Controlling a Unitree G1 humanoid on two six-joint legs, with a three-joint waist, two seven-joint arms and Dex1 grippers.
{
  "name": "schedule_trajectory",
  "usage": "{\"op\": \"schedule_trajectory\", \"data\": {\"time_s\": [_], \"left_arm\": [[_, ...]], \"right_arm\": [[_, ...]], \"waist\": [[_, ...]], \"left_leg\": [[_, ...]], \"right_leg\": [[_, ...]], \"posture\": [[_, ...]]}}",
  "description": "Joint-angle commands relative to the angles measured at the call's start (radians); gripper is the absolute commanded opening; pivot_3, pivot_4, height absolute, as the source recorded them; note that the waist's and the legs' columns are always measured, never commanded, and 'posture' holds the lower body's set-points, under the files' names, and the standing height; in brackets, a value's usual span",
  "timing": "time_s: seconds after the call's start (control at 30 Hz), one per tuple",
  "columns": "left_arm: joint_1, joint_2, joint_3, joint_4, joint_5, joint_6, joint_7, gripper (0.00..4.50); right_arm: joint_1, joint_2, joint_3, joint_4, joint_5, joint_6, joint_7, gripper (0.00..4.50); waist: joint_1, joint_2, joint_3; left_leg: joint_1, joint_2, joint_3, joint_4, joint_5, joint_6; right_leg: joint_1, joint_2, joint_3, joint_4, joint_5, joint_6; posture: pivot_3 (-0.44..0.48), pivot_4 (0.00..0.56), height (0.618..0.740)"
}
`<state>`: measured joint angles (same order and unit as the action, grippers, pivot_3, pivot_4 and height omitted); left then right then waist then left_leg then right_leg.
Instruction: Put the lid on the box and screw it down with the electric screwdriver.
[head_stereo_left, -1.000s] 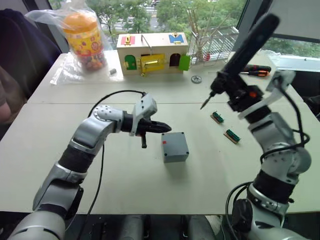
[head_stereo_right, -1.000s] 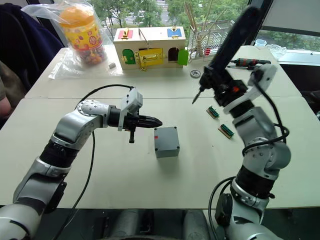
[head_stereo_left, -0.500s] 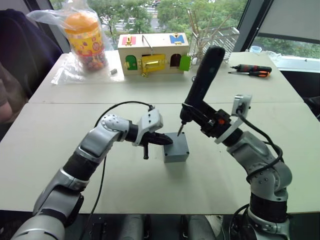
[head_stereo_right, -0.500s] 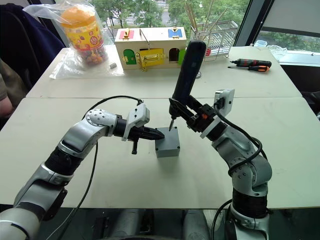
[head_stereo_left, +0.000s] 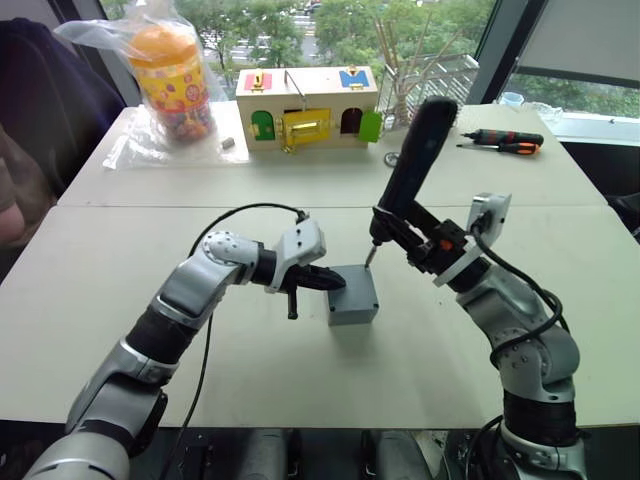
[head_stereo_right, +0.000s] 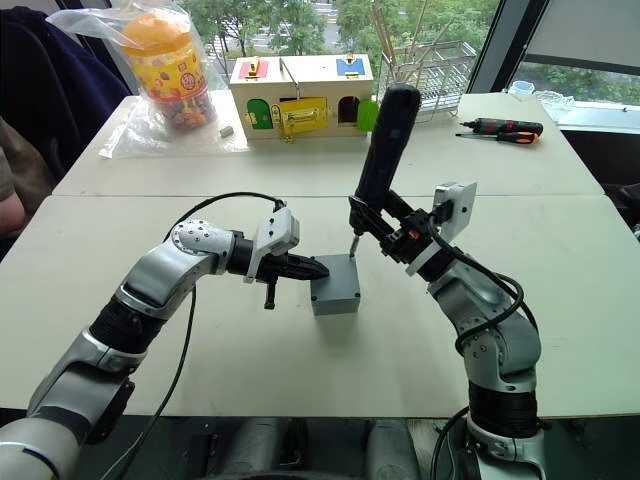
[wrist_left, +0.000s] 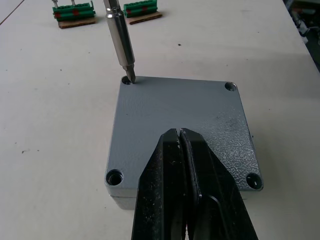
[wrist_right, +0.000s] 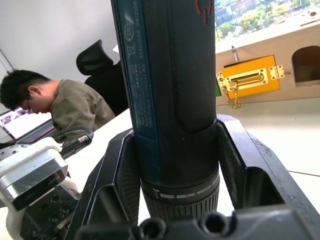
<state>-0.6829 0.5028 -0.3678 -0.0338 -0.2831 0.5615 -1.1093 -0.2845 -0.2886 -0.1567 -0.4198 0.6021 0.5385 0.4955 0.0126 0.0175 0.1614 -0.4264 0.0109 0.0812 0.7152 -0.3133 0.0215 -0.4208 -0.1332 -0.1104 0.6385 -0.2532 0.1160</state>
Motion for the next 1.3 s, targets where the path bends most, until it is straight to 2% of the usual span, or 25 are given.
{"op": "schedule_trajectory", "data": {"time_s": [0.03,0.37,0.53,0.7,0.87,1.3], "left_arm": [[0.01,0.006,-0.004,-0.008,0.014,0.007,-0.003,0.0],[0.017,0.004,-0.005,-0.011,0.017,0.008,0.001,0.0],[0.022,0.002,-0.004,-0.011,0.025,0.007,0.004,0.0],[0.027,-0.002,-0.003,-0.018,0.026,0.011,0.009,0.0],[0.034,0.002,-0.007,-0.018,0.031,0.007,0.006,0.0],[0.032,-0.006,-0.003,-0.013,0.04,0.004,0.006,0.0]], "right_arm": [[-0.007,-0.007,0.013,-0.009,-0.017,-0.045,0.002,1.74],[0.066,-0.047,0.126,0.016,-0.078,-0.079,0.056,1.74],[0.084,-0.034,0.154,0.023,-0.095,-0.051,0.015,1.74],[0.102,-0.04,0.191,0.049,-0.14,-0.053,-0.005,1.74],[0.105,-0.044,0.202,0.065,-0.166,-0.053,-0.013,1.74],[0.135,-0.025,0.17,0.105,-0.165,-0.069,-0.044,1.74]], "waist": [[0.0,0.0,0.0],[-0.001,-0.002,-0.001],[-0.001,-0.002,-0.002],[-0.002,-0.005,-0.004],[-0.001,-0.011,-0.011],[0.0,-0.013,-0.014]], "left_leg": [[0.0,0.0,0.0,0.0,0.0,0.0],[0.003,0.0,0.0,0.0,0.0,0.0],[0.015,0.002,0.0,-0.002,-0.002,0.002],[0.016,0.003,0.0,-0.003,-0.002,0.003],[0.017,0.003,0.0,-0.003,-0.002,0.003],[0.02,0.003,-0.001,-0.003,-0.003,0.005]], "right_leg": [[0.0,0.0,0.0,0.0,0.0,0.0],[0.003,0.0,0.0,0.0,0.0,0.0],[0.016,0.0,0.0,-0.005,0.0,0.0],[0.017,0.0,0.0,-0.005,0.0,0.0],[0.018,0.0,0.0,-0.005,0.0,0.0],[0.021,0.0,0.0,-0.007,0.0,0.0]], "posture": [[0.0,0.15,0.706],[0.0,0.15,0.706],[0.0,0.15,0.706],[0.0,0.15,0.706],[0.0,0.15,0.706],[0.0,0.15,0.706]]}}
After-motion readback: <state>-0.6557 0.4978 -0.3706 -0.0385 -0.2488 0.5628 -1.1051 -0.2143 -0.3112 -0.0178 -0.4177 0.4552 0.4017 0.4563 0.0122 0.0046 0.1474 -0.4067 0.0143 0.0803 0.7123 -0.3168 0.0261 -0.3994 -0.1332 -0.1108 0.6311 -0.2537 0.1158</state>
